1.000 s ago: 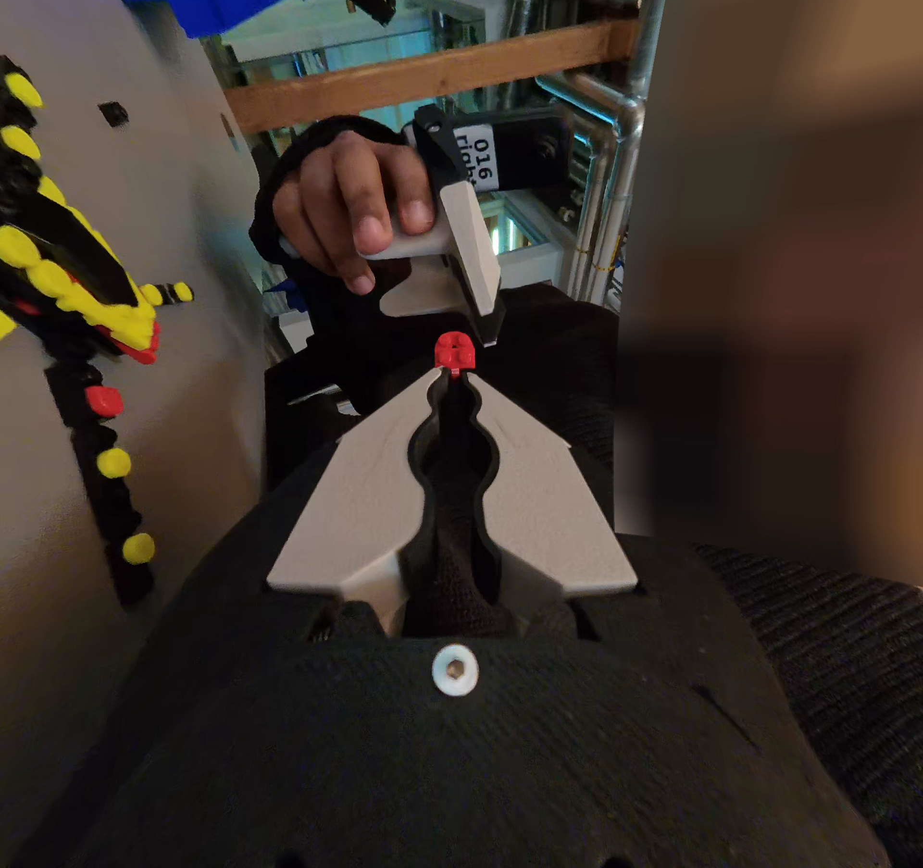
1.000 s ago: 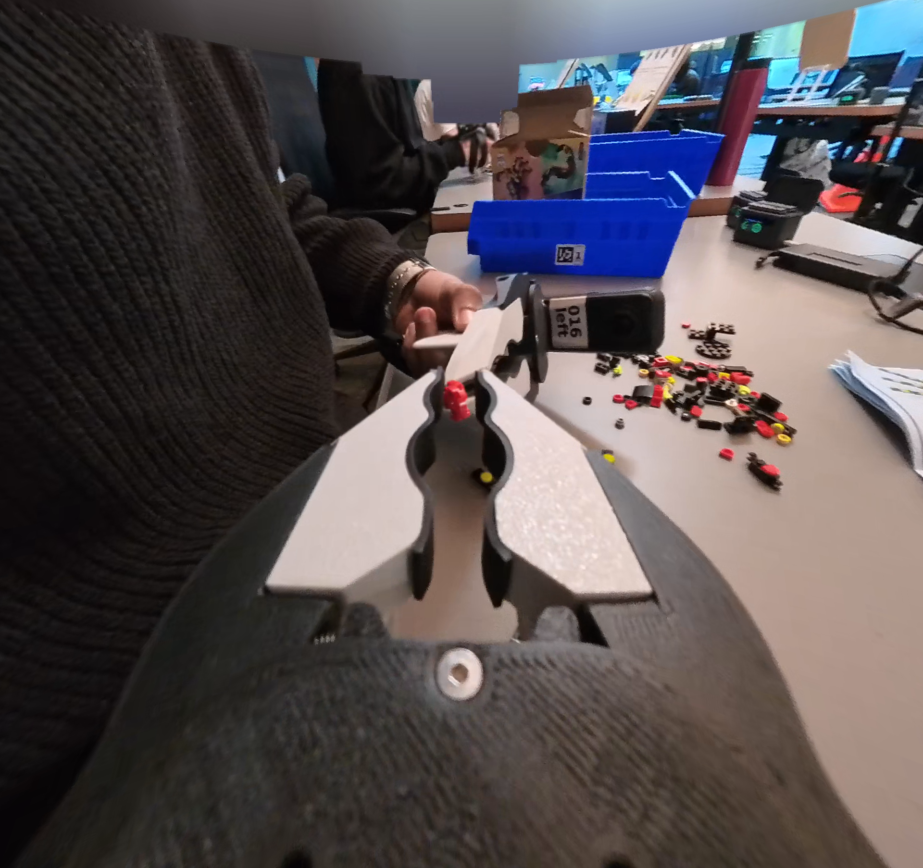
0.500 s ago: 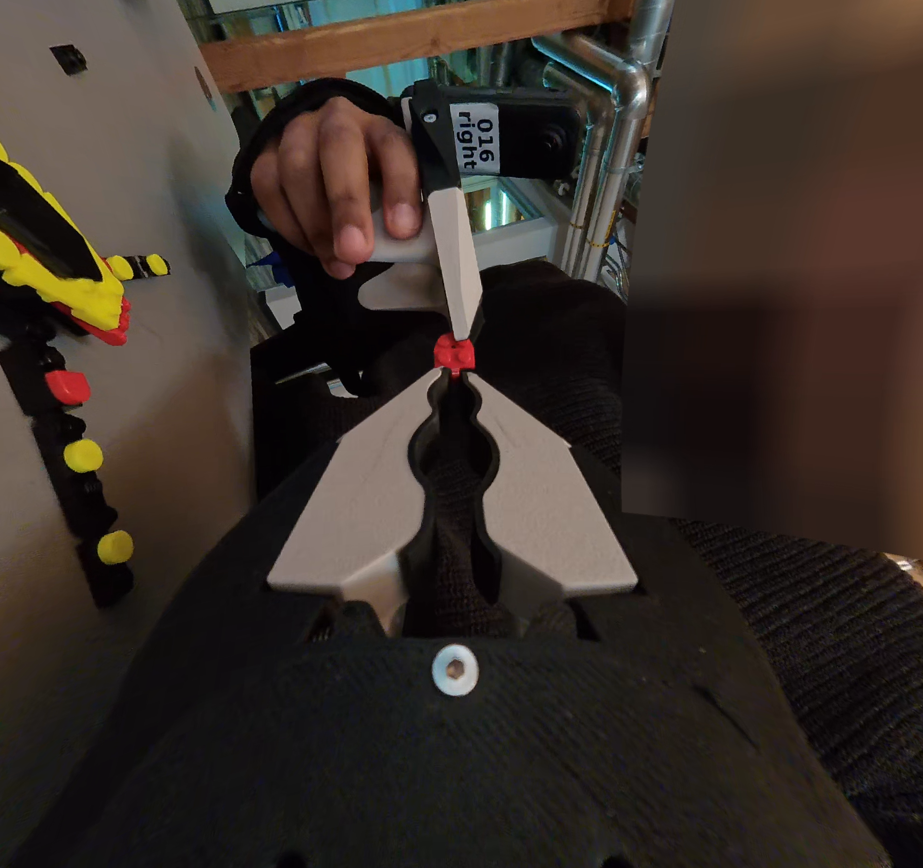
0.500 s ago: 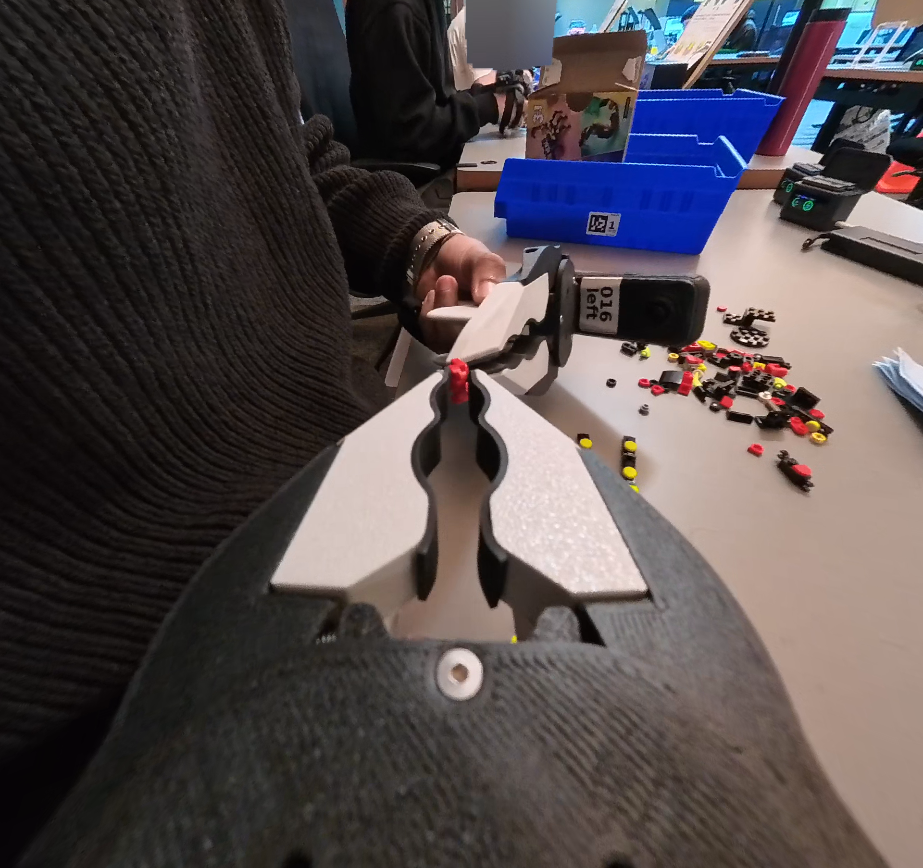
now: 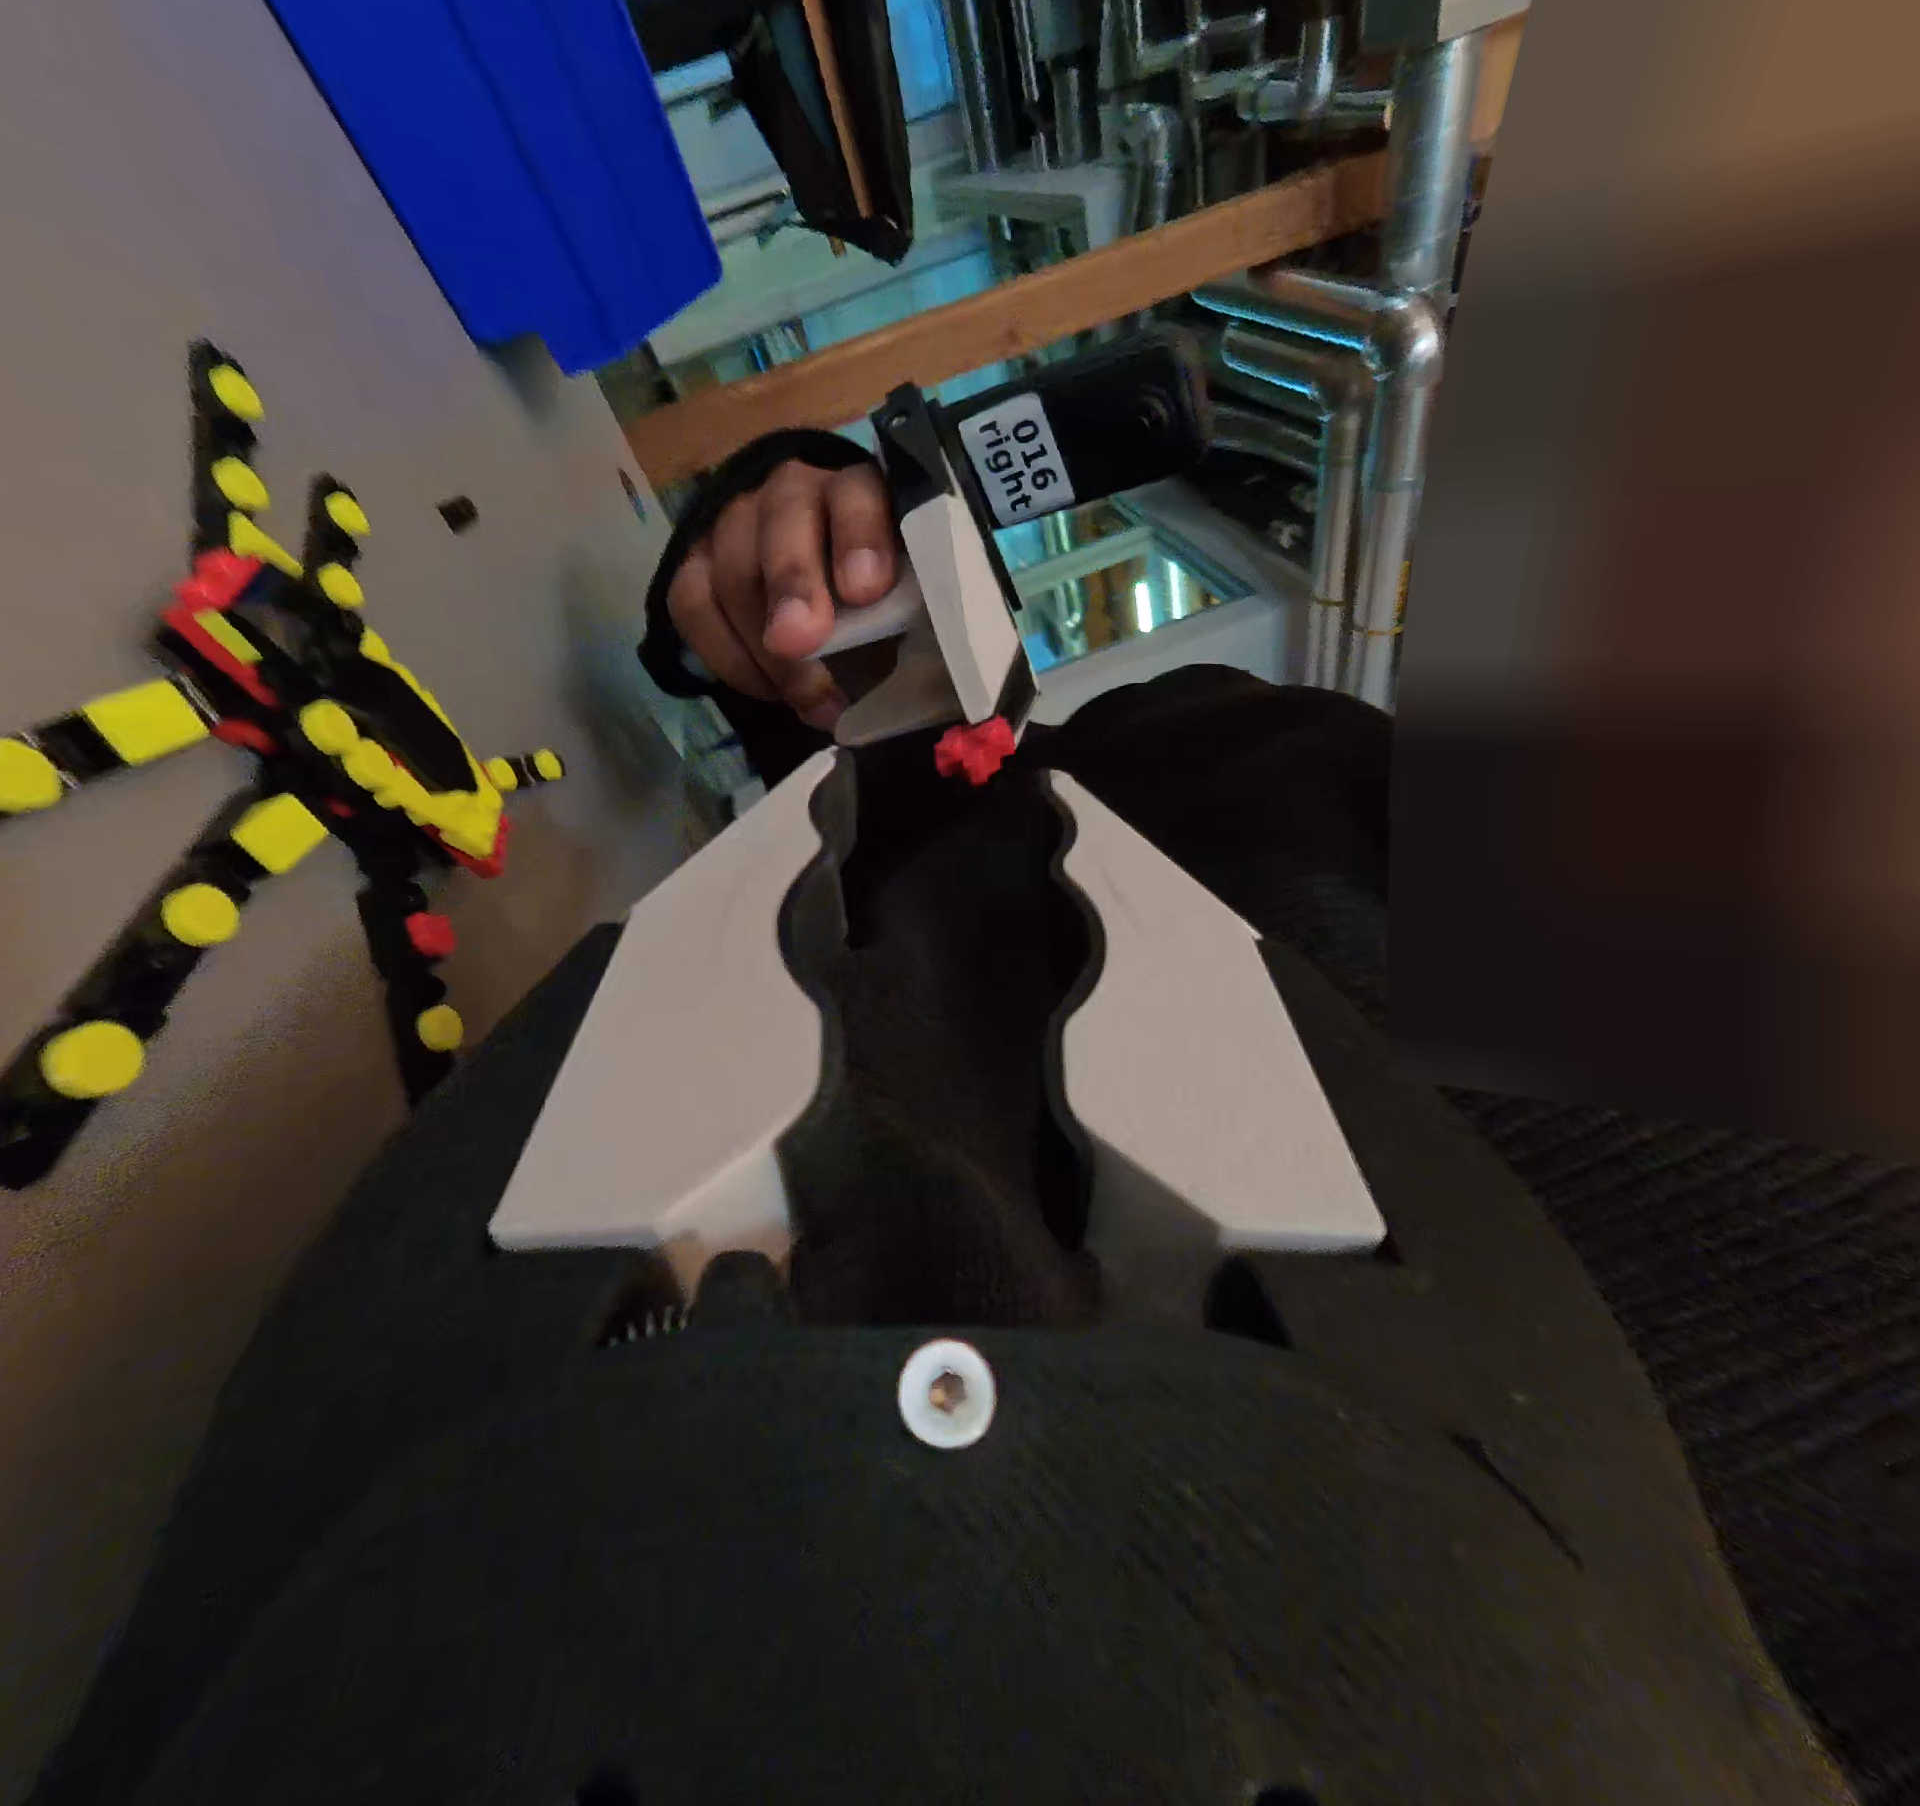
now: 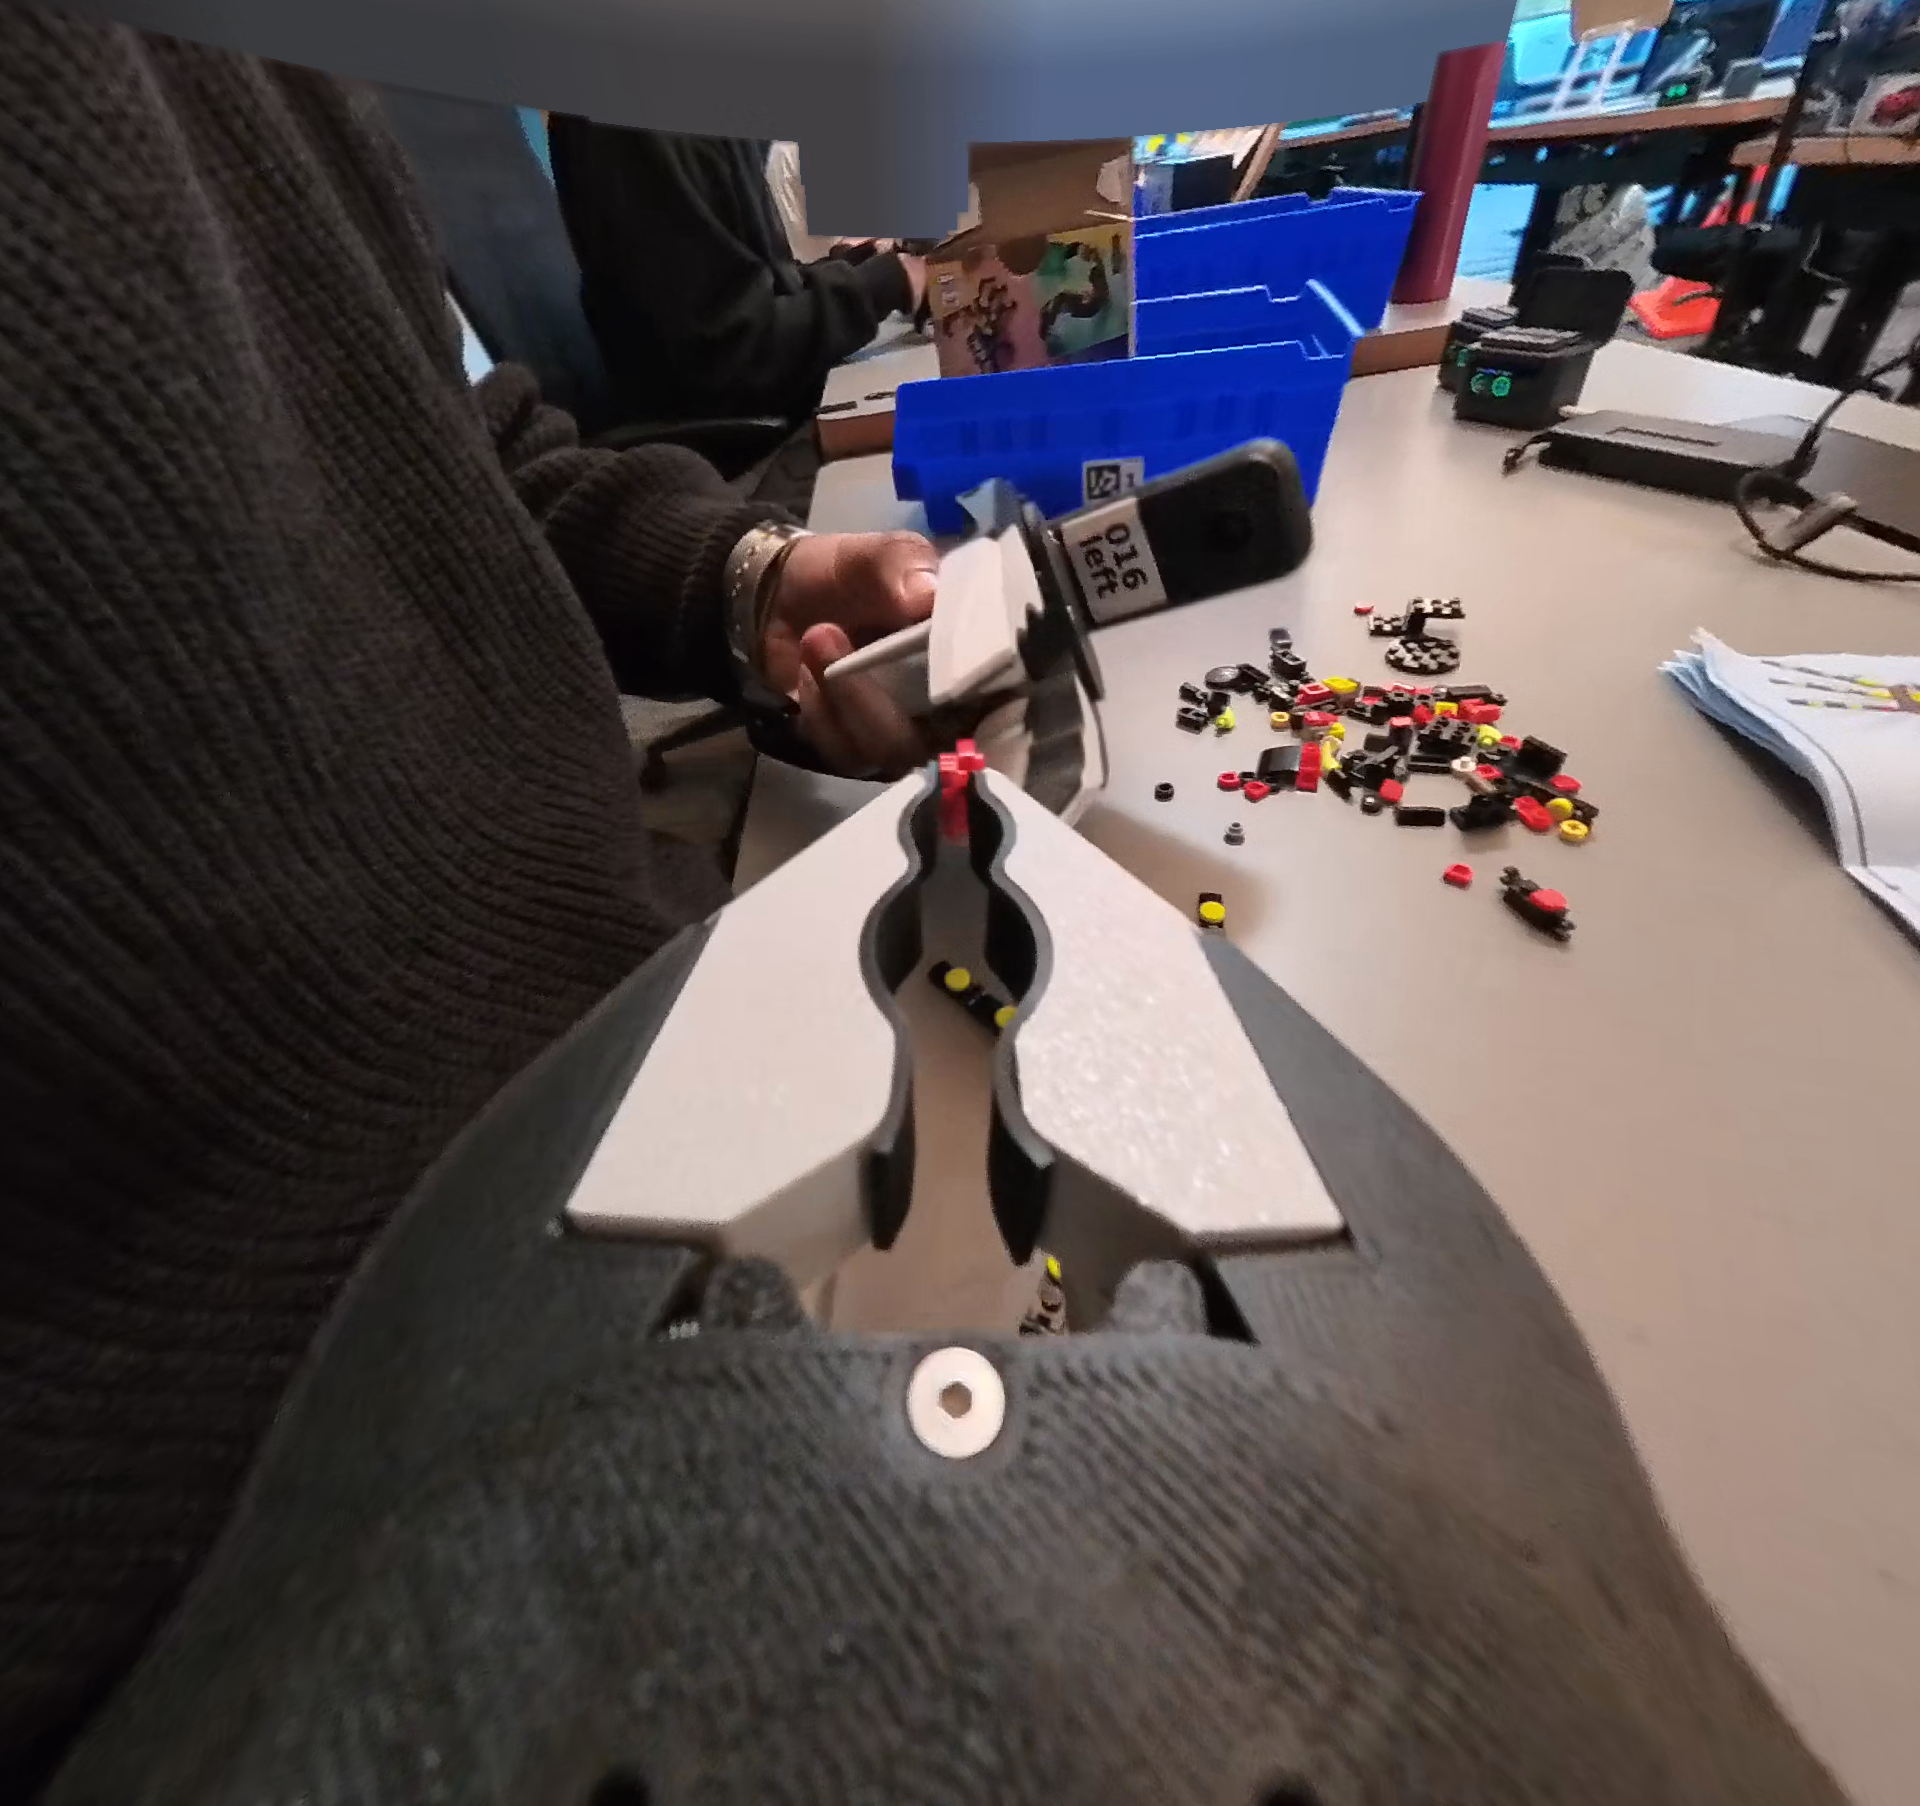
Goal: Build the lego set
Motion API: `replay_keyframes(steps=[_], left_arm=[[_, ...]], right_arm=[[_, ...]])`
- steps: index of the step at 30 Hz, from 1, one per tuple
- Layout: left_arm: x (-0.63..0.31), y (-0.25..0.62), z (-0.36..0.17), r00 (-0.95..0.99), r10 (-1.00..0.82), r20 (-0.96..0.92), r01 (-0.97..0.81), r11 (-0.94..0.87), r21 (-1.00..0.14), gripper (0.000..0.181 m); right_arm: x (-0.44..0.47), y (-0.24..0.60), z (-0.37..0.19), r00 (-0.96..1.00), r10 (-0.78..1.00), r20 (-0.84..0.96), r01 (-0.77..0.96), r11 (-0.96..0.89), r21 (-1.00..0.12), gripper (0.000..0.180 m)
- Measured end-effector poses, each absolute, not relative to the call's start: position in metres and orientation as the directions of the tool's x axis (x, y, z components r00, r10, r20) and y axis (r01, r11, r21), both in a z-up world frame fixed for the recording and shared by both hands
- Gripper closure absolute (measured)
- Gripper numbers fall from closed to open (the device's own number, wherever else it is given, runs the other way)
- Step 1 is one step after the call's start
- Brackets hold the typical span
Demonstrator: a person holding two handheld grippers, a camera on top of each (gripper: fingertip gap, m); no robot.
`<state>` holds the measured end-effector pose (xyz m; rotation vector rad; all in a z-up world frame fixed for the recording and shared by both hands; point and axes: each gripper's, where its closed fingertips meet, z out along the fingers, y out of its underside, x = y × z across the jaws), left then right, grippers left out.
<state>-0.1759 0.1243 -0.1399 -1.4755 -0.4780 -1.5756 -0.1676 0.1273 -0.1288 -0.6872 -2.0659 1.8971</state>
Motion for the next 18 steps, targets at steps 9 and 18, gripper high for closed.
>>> replay_keyframes(steps=[9, 18], left_arm=[[-0.184, 0.127, -0.142, 0.439, -0.328, 0.837, 0.729, -0.414, -0.545, 0.149], [-0.175, 0.127, -0.142, 0.532, -0.342, 0.775, 0.652, -0.419, -0.632, 0.167]], right_arm=[[-0.183, 0.135, -0.129, -0.785, 0.491, -0.377, 0.359, -0.136, -0.923, 0.177], [-0.177, 0.127, -0.132, -0.790, 0.411, -0.456, 0.437, -0.145, -0.888, 0.177]])
